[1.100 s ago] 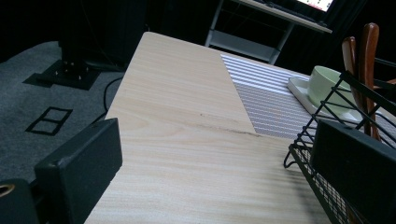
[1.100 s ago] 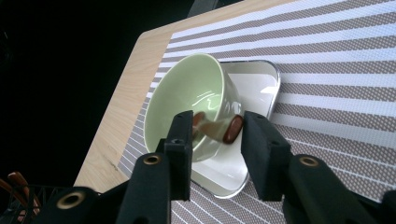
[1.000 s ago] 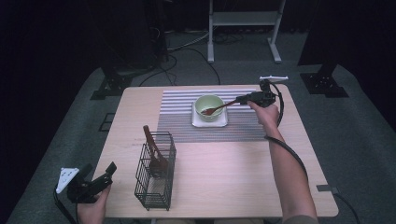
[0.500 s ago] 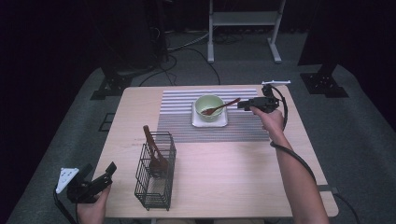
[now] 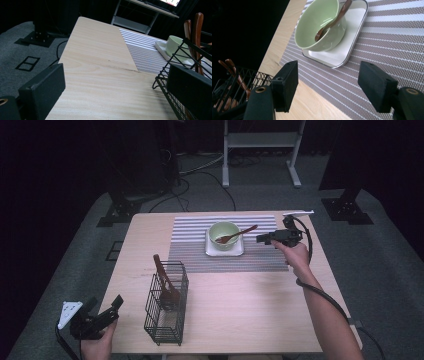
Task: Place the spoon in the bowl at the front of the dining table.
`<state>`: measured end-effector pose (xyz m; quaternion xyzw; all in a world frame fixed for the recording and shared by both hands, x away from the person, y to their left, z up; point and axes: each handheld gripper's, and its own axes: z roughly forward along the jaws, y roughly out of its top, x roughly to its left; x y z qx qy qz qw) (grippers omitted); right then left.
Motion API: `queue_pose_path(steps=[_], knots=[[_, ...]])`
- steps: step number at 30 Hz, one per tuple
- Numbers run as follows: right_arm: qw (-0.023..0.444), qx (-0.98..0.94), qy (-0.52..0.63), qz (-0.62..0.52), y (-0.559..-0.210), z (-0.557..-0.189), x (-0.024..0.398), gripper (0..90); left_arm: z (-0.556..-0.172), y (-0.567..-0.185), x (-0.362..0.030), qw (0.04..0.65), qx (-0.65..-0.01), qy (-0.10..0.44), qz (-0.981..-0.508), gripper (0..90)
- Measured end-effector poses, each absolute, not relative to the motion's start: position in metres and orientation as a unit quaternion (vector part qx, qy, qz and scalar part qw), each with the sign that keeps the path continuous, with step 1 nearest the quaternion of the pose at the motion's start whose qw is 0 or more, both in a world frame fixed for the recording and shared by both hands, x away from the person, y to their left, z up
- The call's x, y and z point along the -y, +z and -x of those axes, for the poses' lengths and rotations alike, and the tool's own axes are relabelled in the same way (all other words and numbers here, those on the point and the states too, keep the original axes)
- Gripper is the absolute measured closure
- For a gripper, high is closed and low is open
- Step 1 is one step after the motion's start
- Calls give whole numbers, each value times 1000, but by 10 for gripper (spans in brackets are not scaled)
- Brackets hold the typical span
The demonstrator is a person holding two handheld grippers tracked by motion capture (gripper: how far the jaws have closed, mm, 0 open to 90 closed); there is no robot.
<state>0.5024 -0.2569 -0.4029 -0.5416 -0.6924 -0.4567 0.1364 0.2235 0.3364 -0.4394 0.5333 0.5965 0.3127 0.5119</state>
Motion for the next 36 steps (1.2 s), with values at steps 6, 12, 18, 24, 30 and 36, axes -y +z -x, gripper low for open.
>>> queue_pose_path(steps=[6,12,18,24,30,36], knots=[[139,699,-456,533,-403,-494,259,306,-222,-440,-338,511,-599,313,-530,14],[141,705,-456,524,-404,-486,259,292,-223,-440,-337,510,-600,312,-531,14],[144,714,-451,515,-405,-478,260,282,-223,-441,-337,510,-601,311,-532,14],[142,721,-448,509,-402,-470,264,277,-223,-441,-338,509,-602,311,-531,14],[143,723,-448,506,-403,-463,269,275,-222,-441,-338,509,-603,311,-530,14],[147,723,-446,507,-405,-455,275,269,-223,-441,-337,508,-602,311,-531,14]])
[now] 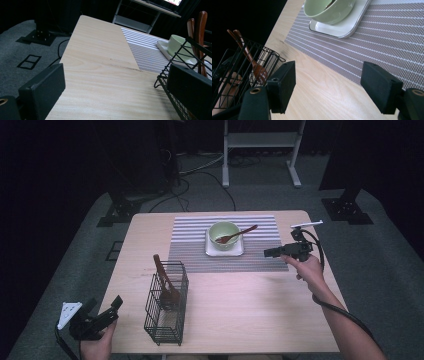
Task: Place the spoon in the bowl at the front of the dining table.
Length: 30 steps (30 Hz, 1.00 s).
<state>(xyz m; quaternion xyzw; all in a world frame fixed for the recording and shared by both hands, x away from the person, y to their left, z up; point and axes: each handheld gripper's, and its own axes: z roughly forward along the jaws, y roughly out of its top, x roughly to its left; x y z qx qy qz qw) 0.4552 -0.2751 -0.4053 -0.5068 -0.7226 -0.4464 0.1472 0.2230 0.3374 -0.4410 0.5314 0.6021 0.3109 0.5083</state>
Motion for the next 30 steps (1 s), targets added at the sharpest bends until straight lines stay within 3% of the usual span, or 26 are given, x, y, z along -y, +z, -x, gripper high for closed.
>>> queue_pose_path(steps=[30], knots=[[156,722,-447,504,-419,-417,307,261,-223,-441,-337,505,-603,313,-532,14]])
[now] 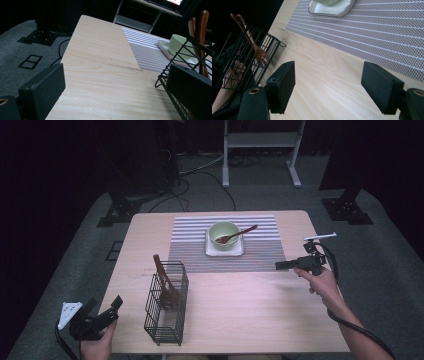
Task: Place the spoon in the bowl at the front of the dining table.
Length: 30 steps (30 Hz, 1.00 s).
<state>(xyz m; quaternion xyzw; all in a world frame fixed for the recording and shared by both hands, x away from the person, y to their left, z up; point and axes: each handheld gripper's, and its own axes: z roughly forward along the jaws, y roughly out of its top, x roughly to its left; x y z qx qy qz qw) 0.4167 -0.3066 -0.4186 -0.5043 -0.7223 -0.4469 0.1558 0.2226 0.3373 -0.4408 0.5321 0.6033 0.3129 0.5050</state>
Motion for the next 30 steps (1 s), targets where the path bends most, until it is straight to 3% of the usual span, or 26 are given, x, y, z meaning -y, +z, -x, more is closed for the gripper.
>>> queue_pose_path(steps=[30], knots=[[160,720,-456,497,-436,-377,322,261,-222,-441,-337,504,-603,315,-532,14]])
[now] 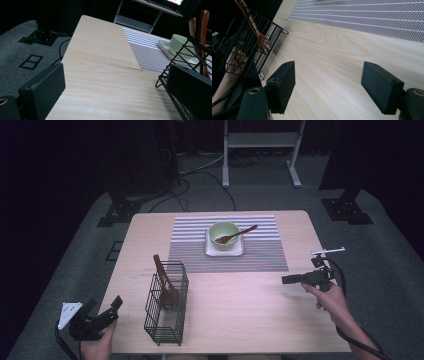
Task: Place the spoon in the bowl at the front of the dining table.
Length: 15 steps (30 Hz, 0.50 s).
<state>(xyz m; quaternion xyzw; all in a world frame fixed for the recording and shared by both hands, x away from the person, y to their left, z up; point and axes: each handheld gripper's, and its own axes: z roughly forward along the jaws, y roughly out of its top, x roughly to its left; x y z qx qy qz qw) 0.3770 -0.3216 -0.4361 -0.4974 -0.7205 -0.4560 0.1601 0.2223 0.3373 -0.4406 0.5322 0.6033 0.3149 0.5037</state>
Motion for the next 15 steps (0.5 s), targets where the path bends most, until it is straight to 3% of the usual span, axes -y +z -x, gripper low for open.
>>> queue_pose_path(steps=[15], knots=[[160,720,-457,498,-445,-362,325,261,-222,-441,-337,503,-604,315,-533,14]])
